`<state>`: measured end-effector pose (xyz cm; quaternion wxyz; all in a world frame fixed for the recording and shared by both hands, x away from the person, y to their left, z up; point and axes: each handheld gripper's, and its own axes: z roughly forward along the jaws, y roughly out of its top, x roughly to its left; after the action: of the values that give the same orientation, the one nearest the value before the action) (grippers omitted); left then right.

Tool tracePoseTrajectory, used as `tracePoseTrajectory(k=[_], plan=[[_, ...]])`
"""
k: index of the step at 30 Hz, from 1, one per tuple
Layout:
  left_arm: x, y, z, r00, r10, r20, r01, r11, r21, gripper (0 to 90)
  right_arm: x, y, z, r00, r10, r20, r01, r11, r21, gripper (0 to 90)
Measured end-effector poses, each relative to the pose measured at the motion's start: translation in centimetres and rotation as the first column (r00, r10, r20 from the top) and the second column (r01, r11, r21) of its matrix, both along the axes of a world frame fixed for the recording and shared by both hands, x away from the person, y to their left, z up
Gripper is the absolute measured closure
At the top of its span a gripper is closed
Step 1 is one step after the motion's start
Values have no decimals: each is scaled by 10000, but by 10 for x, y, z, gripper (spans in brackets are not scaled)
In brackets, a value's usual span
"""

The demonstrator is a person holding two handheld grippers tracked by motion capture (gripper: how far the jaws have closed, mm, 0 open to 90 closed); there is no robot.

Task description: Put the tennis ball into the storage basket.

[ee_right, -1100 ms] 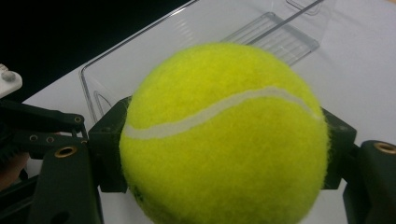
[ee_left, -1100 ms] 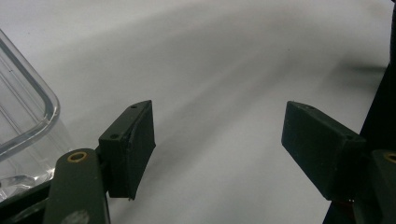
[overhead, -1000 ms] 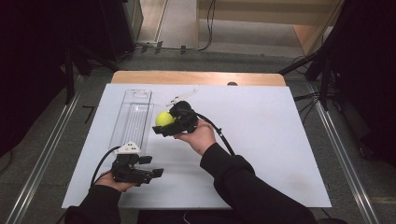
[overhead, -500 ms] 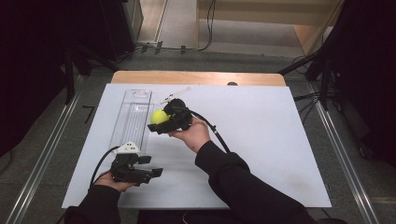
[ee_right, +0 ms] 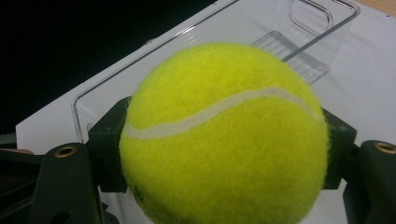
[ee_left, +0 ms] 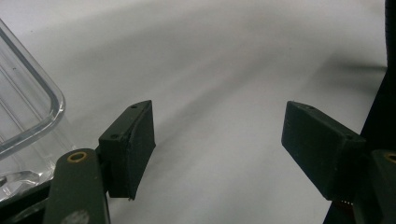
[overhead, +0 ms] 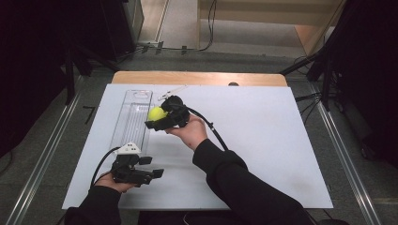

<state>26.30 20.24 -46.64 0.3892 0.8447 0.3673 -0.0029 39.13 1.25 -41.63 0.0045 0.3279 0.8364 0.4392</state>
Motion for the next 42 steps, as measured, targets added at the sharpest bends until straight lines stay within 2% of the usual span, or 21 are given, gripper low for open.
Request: tracePoseTrajectory(k=[12, 17, 27, 42], plan=[[0, 0, 0, 10000, -28, -20, 28, 10000, 25, 265, 7, 13, 3, 9998, 132, 134, -129, 9997, -211, 238], [1, -1, -1, 10000, -55, -68, 55, 10000, -12, 265, 9, 20, 4, 9996, 251, 136, -249, 9996, -112, 238], [1, 0, -1, 10000, -63, -65, 62, 10000, -35, 265, 13, 34, 6, 9989, 362, 299, -355, 9991, -244, 238], [1, -1, -1, 10000, -83, -54, 83, 10000, -39, 265, 19, 54, 3, 9986, 475, 240, -470, 9987, -209, 237]])
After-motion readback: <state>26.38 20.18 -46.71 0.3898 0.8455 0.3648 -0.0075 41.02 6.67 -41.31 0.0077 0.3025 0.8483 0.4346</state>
